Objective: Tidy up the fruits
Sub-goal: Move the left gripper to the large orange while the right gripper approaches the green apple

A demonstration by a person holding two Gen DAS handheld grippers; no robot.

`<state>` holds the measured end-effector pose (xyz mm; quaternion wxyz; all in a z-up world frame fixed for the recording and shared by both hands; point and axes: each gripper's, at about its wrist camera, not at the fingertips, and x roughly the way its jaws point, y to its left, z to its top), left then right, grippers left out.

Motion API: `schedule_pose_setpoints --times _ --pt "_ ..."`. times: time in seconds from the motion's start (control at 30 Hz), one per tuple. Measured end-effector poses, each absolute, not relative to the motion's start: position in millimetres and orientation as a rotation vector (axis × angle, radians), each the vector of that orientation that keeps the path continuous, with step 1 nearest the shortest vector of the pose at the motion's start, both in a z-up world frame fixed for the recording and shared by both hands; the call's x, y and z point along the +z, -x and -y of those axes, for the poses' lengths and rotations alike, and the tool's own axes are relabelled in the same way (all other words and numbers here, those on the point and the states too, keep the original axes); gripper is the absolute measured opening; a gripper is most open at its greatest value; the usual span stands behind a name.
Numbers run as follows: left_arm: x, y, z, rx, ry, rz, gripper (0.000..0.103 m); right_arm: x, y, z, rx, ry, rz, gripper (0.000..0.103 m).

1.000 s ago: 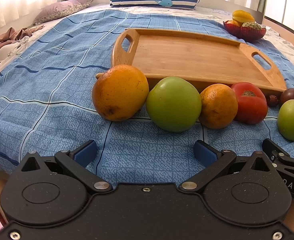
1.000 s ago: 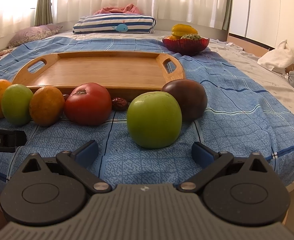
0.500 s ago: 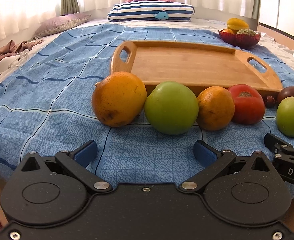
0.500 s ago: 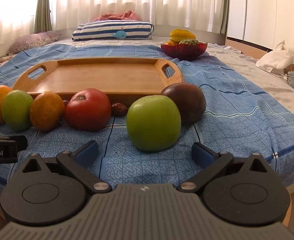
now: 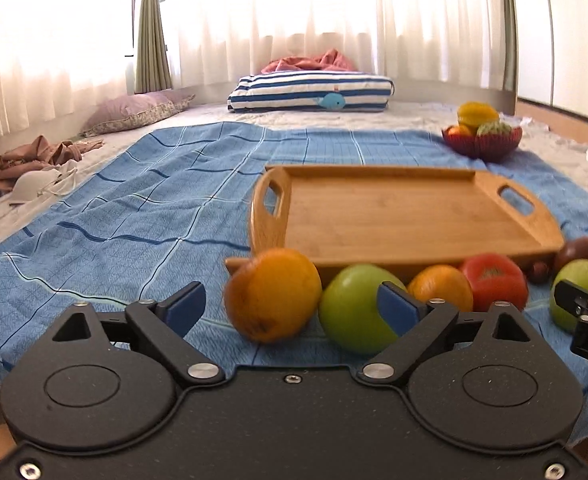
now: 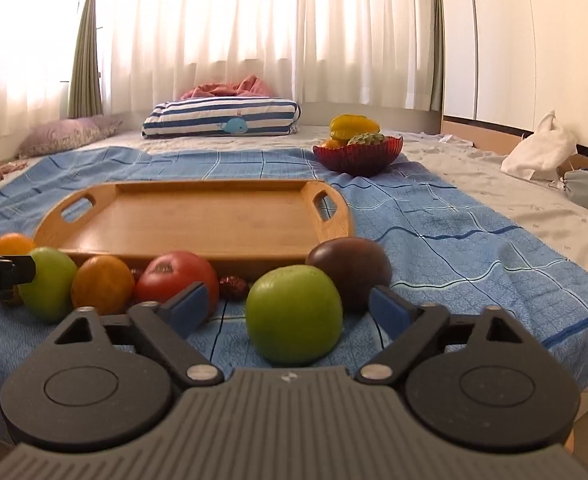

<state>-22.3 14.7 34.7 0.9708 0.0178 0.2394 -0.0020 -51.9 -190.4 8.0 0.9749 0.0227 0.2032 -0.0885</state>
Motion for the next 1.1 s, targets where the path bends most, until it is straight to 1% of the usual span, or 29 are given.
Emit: schedule_pose_setpoints --times 0.03,0.07,0.13,0.2,0.23,0.37,0.43,0.63,0.77,1.1 --pt "35.7 21.2 -17.6 -0.006 -0.021 -0.482 0.085 8.6 51.7 191.6 -0.18 -0.059 -0.409 0.087" --pt "37.3 20.3 -20.8 -0.005 -0.008 -0.482 0.082 9.3 51.7 193.1 -0.179 -0.074 -0.407 0.086" --pt "39.6 18.6 -28.1 -0.004 0.017 -0.491 0.068 10.3 51.8 196.2 -0.181 -0.098 -0.403 0.081" --pt "40.8 18.0 -35.6 0.003 0.042 -0.496 0.061 10.9 51.8 198.2 -0.187 -0.112 -0.399 0.078" --pt "41.1 17.3 -39.3 0.01 0.056 -0.499 0.06 11.2 52.0 198.9 -0.191 -0.118 -0.395 0.076" --pt "39.1 10.6 -54.2 0.029 0.12 -0.52 0.059 10.9 51.7 203.2 -0.188 -0.143 -0.399 0.075" --pt "36.1 4.8 -58.8 0.022 0.155 -0.54 0.062 10.1 49.8 203.7 -0.188 -0.152 -0.405 0.075" --pt "29.1 -10.9 -70.1 -0.019 0.29 -0.592 0.062 6.8 46.1 206.6 -0.182 -0.2 -0.435 0.072" --pt "24.0 -17.3 -71.0 -0.029 0.324 -0.613 0.061 3.4 44.9 208.6 -0.18 -0.224 -0.455 0.071" --pt "11.5 -36.6 -74.8 -0.039 0.398 -0.672 0.065 -3.0 38.6 209.6 -0.183 -0.254 -0.488 0.071"
